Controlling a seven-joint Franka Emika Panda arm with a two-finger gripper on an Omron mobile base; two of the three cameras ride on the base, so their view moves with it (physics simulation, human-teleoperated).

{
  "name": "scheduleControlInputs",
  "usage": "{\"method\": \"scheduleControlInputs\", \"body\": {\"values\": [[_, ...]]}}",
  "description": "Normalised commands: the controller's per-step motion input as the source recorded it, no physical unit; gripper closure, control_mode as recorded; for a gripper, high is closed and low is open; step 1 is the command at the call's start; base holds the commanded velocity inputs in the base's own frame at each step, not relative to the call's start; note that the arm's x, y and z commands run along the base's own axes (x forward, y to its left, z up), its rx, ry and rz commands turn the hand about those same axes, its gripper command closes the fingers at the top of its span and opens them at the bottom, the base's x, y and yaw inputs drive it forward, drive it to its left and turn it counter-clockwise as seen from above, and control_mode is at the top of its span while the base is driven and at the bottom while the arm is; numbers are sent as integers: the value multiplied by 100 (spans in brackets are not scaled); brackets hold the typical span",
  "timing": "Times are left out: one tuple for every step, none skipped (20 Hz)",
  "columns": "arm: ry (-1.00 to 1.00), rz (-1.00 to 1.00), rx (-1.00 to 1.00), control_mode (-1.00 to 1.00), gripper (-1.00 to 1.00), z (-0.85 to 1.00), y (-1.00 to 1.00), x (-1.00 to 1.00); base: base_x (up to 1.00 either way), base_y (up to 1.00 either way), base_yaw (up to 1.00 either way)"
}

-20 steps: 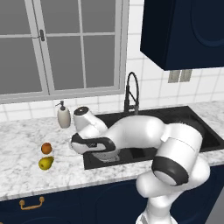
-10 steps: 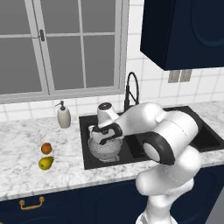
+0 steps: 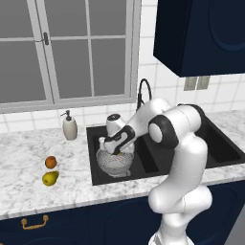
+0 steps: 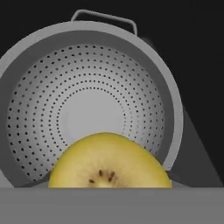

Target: Put the colander in the sink, put the pear, kiwi, peach in the colander, and turn on the sink faucet and pour water over the colander.

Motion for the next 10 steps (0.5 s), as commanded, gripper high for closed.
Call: {"method": "scheduleControlInputs", "body": {"values": [[4,-11,0,-100,100,-48,-16,1,0,0,0],[4,-10,0,-100,100,-51,-19,1,0,0,0],[4,-10,0,-100,100,-54,-19,3,0,0,0],[4,-9,0,-100,100,-55,-22,7,0,0,0],[5,-9,0,-100,100,-54,-21,8,0,0,0],[5,-9,0,-100,100,-52,-22,3,0,0,0],[4,-9,0,-100,100,-49,-16,0,0,0,0],[4,-9,0,-100,100,-46,-17,0,0,0,0],[4,-9,0,-100,100,-43,-19,0,0,0,0],[2,-8,0,-100,100,-35,-14,0,0,0,0]]}}
